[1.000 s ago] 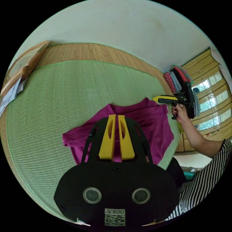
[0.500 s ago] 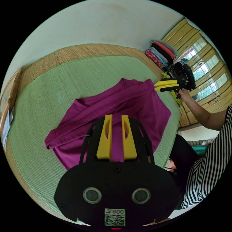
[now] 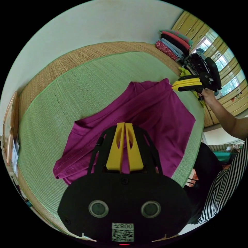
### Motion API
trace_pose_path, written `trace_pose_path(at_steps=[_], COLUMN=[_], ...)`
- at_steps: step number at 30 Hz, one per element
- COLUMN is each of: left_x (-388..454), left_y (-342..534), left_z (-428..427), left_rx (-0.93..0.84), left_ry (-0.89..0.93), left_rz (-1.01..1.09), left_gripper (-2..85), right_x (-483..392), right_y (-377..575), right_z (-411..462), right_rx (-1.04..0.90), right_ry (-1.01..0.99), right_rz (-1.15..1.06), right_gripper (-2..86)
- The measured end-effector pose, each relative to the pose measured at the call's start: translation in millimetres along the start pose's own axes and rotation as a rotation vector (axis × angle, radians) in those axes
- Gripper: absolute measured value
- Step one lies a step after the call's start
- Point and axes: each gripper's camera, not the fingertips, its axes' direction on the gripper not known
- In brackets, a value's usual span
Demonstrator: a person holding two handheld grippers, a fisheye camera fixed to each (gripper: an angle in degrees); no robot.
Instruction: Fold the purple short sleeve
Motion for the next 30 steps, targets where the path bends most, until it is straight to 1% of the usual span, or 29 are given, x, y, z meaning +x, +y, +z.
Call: trace_pose_path(at_steps=[5,8,10,11,13,16,19,25,28,30], left_x=[-2.4,-0.9,7.0,10.1,22.8,29.7,26.7,6.4,-7.2,-15.7], left_y=[-0.8,-4.6,-8.7,-9.6,-13.6,-15.9,-15.6,-31.1,-47.8,-52.0], left_z=[-18.8,-21.0,-12.5,-10.3,-3.7,-3.2,-12.9,-29.0,-23.4,-21.0], left_rx=[0.039,0.049,0.024,0.018,-0.015,-0.027,0.001,0.04,0.007,-0.017], left_ry=[0.005,0.053,0.107,0.1,0.02,-0.054,-0.061,-0.063,-0.064,-0.064], left_rz=[-0.007,0.017,0.054,0.062,0.094,0.11,0.093,0.046,0.016,-0.01], left_gripper=[1.7,4.7,6.7,6.8,6.3,2.8,1.2,1.1,2.2,3.2], right_x=[22.7,39.9,47.1,51.0,56.8,66.2,74.9,91.8,106.2,120.4], right_y=[-12.4,-25.4,-32.6,-36.8,-42.8,-48.7,-51.0,-59.2,-67.0,-72.8], right_z=[-30.3,-42.8,-48.5,-52.7,-56.9,-62.1,-65.8,-59.2,-42.1,-23.9], right_rx=[0.059,0.076,0.082,0.092,0.093,0.099,0.104,0.065,0.009,-0.055], right_ry=[-0.065,-0.106,-0.11,-0.117,-0.137,-0.163,-0.19,-0.201,-0.212,-0.261], right_rz=[0.026,0.046,0.048,0.05,0.052,0.064,0.082,0.139,0.195,0.252], right_gripper=[1.9,1.8,1.8,1.7,1.7,1.8,1.8,2.5,3.7,5.6])
